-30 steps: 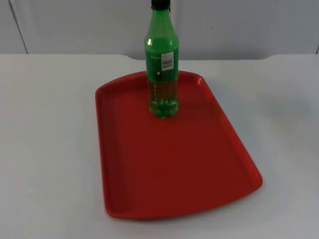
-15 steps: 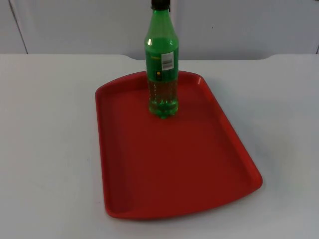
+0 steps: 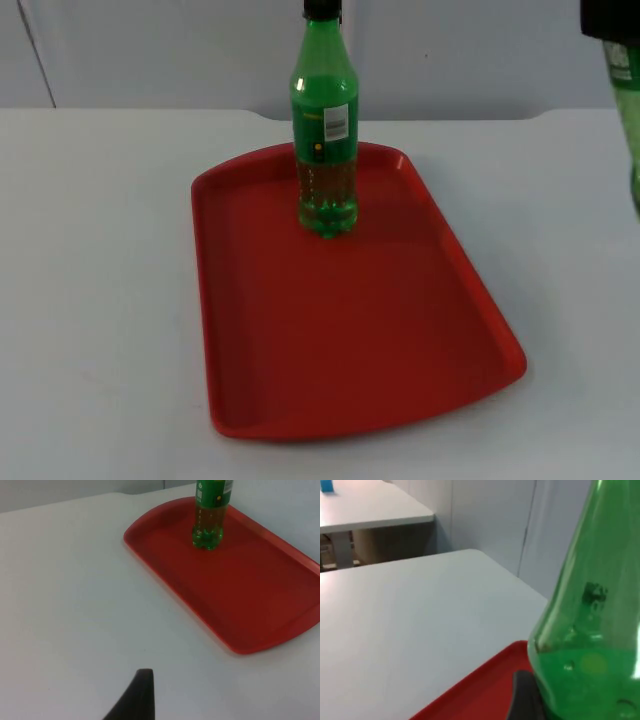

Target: Place the bottle upright on the tray.

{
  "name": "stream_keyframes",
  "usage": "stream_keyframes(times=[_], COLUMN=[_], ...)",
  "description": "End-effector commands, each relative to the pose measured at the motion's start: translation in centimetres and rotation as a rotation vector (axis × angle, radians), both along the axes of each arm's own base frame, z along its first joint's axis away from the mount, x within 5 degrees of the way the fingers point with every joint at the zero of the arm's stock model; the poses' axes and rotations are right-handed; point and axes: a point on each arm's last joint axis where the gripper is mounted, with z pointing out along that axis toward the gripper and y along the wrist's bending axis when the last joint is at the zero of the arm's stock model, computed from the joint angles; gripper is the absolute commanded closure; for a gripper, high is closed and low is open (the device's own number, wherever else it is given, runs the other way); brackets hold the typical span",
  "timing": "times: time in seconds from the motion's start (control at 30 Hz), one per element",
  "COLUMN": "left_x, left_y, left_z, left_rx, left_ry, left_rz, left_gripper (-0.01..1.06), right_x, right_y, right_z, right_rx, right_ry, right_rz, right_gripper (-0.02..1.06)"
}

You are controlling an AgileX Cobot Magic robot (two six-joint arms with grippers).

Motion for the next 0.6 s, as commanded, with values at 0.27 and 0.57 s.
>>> stream_keyframes(times=[0.27, 0.57], left_x=[-0.1, -0.1], left_y=[-0.2, -0.2], left_z=[-0.1, -0.1], left_rx=[-0.019, -0.024], left_ry=[0.005, 0.007], left_rz=[-0.018, -0.022], left_gripper=[0.0, 0.0], right_x=[3.0, 5.1], right_y=[-2.3, -3.1], right_z=[3.3, 8.3], right_rx=[0.036, 0.207], right_ry=[0.03, 0.062], right_rz=[-0.405, -0.586], right_gripper=[1.05, 1.05])
